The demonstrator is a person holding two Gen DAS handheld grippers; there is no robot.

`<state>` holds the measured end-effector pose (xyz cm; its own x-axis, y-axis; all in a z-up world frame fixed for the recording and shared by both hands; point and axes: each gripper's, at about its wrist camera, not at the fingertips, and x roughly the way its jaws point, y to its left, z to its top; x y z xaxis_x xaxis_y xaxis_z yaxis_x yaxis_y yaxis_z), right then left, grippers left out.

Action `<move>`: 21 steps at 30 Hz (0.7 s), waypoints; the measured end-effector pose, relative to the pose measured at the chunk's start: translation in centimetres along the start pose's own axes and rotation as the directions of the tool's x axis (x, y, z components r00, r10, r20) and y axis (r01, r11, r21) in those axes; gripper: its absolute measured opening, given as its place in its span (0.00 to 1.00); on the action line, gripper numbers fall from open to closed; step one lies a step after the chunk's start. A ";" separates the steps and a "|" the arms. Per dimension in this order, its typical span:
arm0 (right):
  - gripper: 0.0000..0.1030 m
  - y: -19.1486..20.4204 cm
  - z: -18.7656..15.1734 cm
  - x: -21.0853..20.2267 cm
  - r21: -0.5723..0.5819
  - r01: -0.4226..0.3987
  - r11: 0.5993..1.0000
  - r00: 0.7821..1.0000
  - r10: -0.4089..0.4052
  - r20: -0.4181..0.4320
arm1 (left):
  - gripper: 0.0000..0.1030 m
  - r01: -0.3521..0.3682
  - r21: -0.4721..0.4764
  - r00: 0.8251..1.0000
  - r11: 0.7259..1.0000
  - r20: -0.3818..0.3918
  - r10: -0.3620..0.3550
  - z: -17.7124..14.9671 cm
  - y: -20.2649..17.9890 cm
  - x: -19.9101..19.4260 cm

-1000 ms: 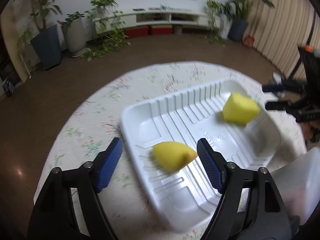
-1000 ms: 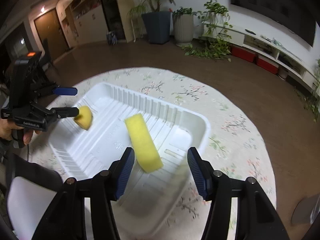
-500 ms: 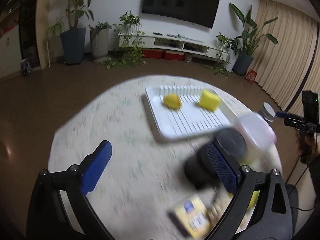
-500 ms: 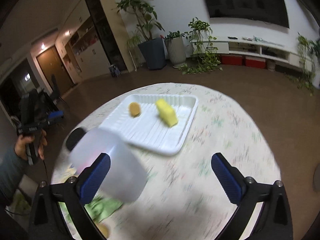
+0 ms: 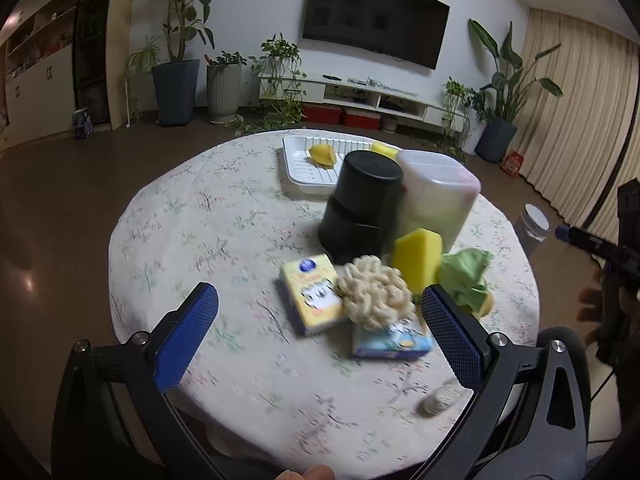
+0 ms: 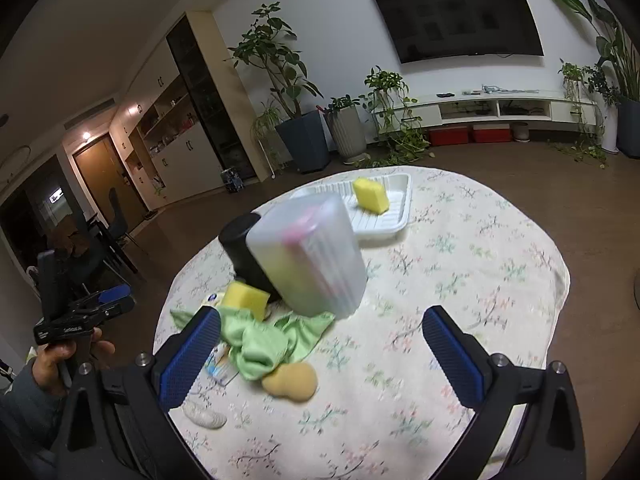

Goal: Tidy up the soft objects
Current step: 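Move both tools back toward the remaining soft items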

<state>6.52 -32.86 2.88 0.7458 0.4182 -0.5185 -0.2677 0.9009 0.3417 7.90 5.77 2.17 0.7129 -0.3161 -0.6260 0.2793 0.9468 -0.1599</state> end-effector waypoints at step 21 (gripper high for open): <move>1.00 5.6 -7.2 3.1 -0.078 0.051 0.996 0.987 -0.062 -0.148 | 1.00 0.056 0.229 0.995 0.972 -0.094 -0.035 -8.0 -9.9 1.4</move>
<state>2.91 -25.72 -2.47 0.6624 0.3742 -0.6490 -0.2760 0.9273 0.2530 0.99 -3.56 -3.19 0.6387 -0.3418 -0.6894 0.4589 0.8884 -0.0153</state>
